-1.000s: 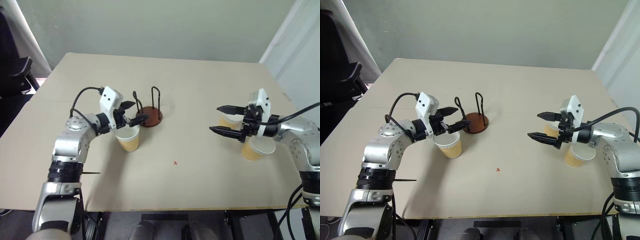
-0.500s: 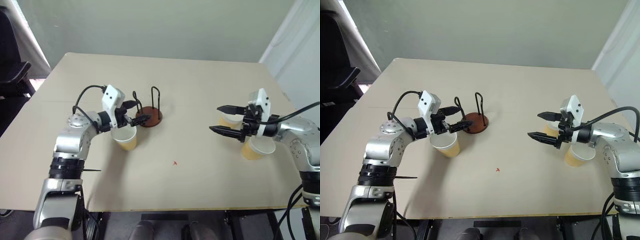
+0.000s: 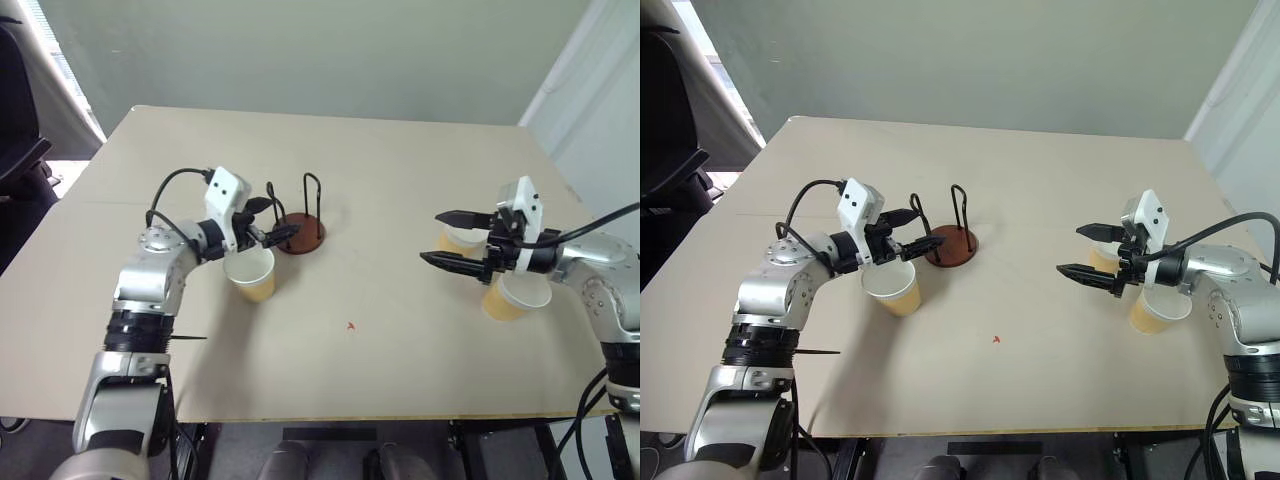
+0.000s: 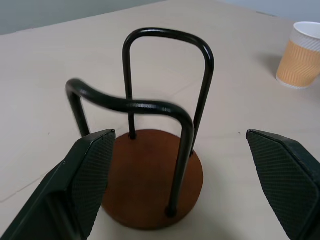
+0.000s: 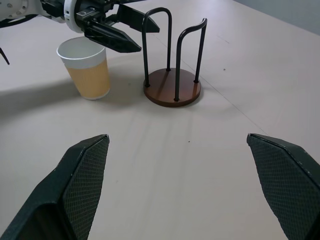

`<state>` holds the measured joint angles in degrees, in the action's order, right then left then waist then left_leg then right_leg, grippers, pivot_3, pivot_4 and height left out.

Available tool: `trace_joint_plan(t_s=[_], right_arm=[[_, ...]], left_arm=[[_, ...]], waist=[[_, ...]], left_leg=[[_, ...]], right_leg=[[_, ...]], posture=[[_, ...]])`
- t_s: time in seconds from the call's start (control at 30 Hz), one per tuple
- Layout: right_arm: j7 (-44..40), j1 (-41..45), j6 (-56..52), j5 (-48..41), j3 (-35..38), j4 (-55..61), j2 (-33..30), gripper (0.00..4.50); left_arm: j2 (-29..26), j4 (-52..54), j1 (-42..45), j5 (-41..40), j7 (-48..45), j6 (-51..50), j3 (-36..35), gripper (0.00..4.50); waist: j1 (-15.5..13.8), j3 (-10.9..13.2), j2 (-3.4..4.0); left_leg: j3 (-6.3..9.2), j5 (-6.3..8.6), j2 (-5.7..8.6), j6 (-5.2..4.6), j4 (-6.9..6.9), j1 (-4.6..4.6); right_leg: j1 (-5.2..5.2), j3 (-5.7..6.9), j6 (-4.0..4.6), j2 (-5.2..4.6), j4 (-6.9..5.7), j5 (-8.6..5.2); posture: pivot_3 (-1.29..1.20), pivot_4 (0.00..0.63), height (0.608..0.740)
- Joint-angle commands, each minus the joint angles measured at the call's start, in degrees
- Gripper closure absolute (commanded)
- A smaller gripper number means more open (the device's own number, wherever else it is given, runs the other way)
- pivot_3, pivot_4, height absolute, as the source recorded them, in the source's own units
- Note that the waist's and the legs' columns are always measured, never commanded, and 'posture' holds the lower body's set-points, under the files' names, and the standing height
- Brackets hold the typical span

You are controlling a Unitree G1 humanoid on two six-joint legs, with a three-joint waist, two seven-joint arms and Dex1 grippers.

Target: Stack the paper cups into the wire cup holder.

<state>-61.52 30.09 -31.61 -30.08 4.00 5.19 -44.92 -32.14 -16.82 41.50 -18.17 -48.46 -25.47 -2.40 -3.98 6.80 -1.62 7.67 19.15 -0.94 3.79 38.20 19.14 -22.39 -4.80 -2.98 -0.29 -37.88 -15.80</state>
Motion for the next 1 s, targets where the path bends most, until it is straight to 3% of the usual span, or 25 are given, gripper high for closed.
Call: trace_joint_plan(t_s=[0.03, 0.23, 0.33, 0.7, 1.0], right_arm=[[0.07, 1.33, 0.83, -0.33, 2.14, 1.31, -1.1, 0.04], [0.78, 1.16, 0.67, -0.26, 2.01, 1.75, -0.89, 0.04], [0.96, 0.96, 0.66, -0.25, 2.0, 2.06, -0.9, 0.0], [-0.61, -0.56, 1.9, -0.04, 1.54, 3.39, -1.87, 0.0], [-1.06, 0.14, 2.15, -0.06, 1.5, 2.85, -2.24, 0.0]], left_arm=[[0.33, -0.76, 2.7, 0.54, 0.05, 1.66, -0.35, 0.01], [1.49, -4.21, 4.64, 1.5, -0.71, 3.22, 0.72, 0.01], [2.29, -5.64, 5.29, 1.64, -1.62, 3.75, 1.13, 0.56], [1.46, -4.26, 4.47, 1.0, -7.69, 2.62, 1.57, 4.47], [1.42, -4.4, 5.14, 0.83, -9.13, 2.75, 1.09, 4.47]], waist=[[0.01, 0.0, 0.0], [0.01, 0.0, 0.0], [-0.03, 0.0, 0.0], [-0.03, 0.0, 0.0], [-0.03, 0.0, 0.0]], left_leg=[[-0.01, 0.0, 0.0, 0.0, 0.0, 0.0], [-0.01, 0.0, 0.01, 0.0, 0.0, 0.0], [0.01, 0.0, 0.01, -0.01, 0.0, 0.03], [-0.01, -0.01, 0.05, -0.01, 0.0, 0.04], [0.01, -0.03, 0.02, -0.05, 0.06, 0.06]], right_leg=[[0.0, 0.0, 0.0, 0.0, 0.0, 0.0], [0.0, 0.0, -0.01, 0.0, 0.02, 0.0], [0.0, 0.0, -0.03, 0.0, 0.02, 0.01], [0.0, -0.01, -0.05, 0.01, 0.03, 0.03], [0.0, -0.02, -0.12, 0.0, 0.05, 0.07]], posture=[[0.0, 0.15, 0.74], [0.0, 0.15, 0.74], [0.0, 0.15, 0.74], [0.0, 0.15, 0.74], [0.0, 0.15, 0.74]])
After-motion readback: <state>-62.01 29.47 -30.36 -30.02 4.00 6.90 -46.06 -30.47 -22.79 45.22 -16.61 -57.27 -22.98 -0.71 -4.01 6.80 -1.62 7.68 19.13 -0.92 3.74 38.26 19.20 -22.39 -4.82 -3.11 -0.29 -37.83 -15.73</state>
